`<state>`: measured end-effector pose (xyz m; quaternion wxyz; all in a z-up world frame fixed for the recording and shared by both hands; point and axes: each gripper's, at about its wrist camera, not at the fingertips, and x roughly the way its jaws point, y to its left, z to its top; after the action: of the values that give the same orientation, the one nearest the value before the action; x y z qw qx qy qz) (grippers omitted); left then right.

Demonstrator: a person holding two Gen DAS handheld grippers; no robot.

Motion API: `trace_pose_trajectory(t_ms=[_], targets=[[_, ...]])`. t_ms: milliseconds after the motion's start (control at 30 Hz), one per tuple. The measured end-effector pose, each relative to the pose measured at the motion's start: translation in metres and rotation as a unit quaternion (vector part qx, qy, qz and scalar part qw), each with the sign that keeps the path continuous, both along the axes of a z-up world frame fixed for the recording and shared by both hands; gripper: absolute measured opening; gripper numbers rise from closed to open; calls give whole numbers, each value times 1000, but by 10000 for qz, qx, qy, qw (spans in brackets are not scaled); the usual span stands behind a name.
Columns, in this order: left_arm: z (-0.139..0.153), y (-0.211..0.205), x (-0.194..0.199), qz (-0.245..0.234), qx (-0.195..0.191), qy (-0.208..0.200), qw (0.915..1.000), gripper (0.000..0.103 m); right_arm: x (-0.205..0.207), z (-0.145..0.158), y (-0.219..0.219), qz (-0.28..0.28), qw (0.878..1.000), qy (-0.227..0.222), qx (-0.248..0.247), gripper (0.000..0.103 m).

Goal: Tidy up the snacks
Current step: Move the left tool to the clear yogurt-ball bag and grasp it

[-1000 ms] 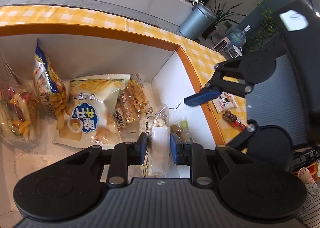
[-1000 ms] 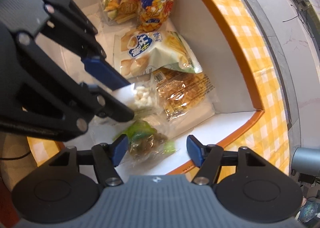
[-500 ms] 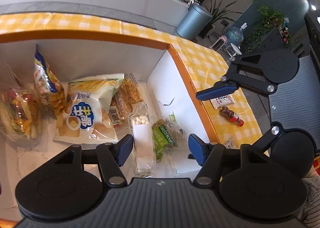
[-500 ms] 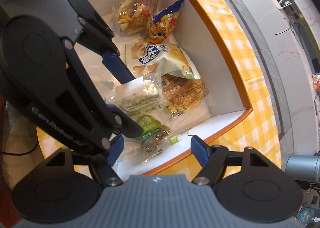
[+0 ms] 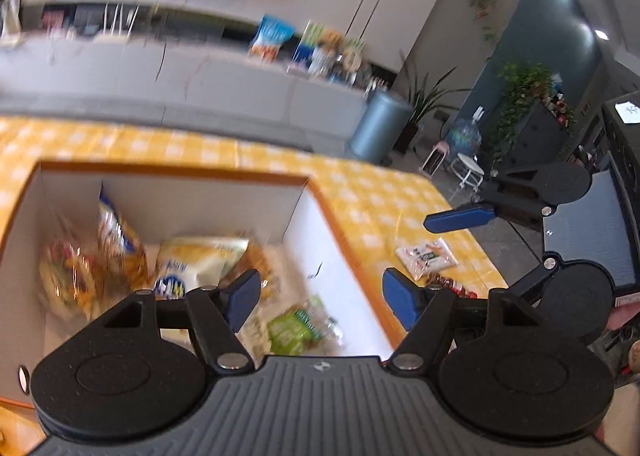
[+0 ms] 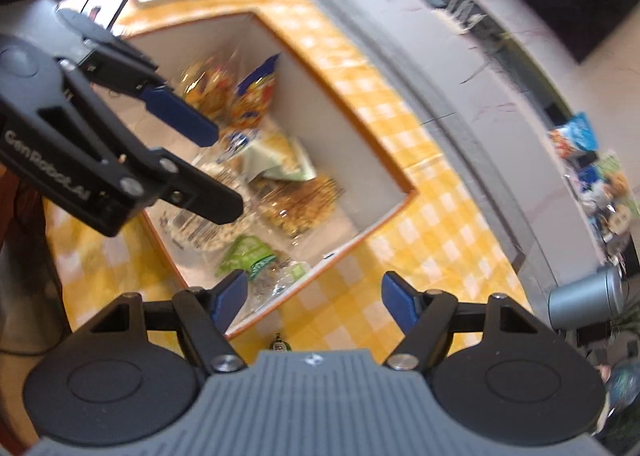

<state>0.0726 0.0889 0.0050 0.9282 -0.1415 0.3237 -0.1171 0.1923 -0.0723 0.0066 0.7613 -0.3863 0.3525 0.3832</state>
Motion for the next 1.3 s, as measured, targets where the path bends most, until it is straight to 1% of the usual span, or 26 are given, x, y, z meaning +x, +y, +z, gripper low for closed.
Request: trace_pose_trajectory(t_ms=[67, 133, 233, 333, 400, 433, 467, 500, 600, 633, 667, 733, 833, 900, 967, 1067, 1133, 1233, 1300], targets=[[5, -13, -6, 11, 184, -250, 9995, 82, -5, 2, -15, -285, 9989, -118, 360, 72], [7, -23, -12, -12, 254, -510, 9984, 82, -10, 4, -32, -586, 9952, -126, 769, 72], [11, -38, -19, -97, 312, -850, 9958, 83, -20, 4, -60, -1116, 9835, -145, 1419, 72], [12, -57, -25, -87, 518, -1173, 9917, 83, -28, -1, -91, -1787, 9642, -172, 1950, 72], [10, -74, -29, -111, 733, -1384, 9876, 83, -33, -6, -115, -2248, 9463, -90, 2321, 72], [9, -82, -29, -182, 837, -1414, 9862, 83, -34, -10, -130, -2513, 9347, -56, 2512, 72], [8, -89, -29, -259, 903, -1408, 9856, 83, -36, -13, -141, -2766, 9236, -47, 2655, 72], [6, -96, -29, -314, 922, -1371, 9858, 83, -38, -17, -151, -3001, 9141, -64, 2727, 72], [-3, -114, -27, -478, 1024, -1215, 9861, 82, -43, -28, -179, -3746, 8798, -126, 2924, 72], [-7, -119, -25, -556, 1067, -1145, 9861, 79, -45, -32, -187, -3938, 8693, -109, 2986, 72], [-10, -125, -24, -666, 1086, -1075, 9860, 79, -45, -36, -196, -4114, 8595, -69, 3033, 72], [-18, -135, -21, -882, 1153, -857, 9857, 79, -46, -46, -208, -4368, 8460, -29, 3058, 71], [-28, -154, -18, -1070, 1384, -708, 9820, 78, -49, -62, -216, -4659, 8346, -34, 2941, 71], [-33, -165, -14, -1271, 1415, -627, 9798, 75, -48, -75, -220, -4815, 8264, 36, 2920, 70], [-37, -176, -11, -1462, 1461, -589, 9766, 75, -48, -87, -229, -4975, 8142, 159, 2989, 69], [-48, -195, -3, -1925, 1660, -536, 9657, 76, -45, -97, -241, -5196, 8004, 253, 2980, 66], [-59, -207, 2, -2219, 1788, -449, 9575, 87, -44, -98, -247, -5251, 7929, 289, 3078, 66], [-74, -221, 11, -2636, 1967, -364, 9437, 89, -44, -101, -254, -5338, 7846, 291, 3141, 66], [-87, -233, 19, -2826, 2192, -310, 9333, 90, -42, -105, -255, -5368, 7832, 359, 3116, 66]])
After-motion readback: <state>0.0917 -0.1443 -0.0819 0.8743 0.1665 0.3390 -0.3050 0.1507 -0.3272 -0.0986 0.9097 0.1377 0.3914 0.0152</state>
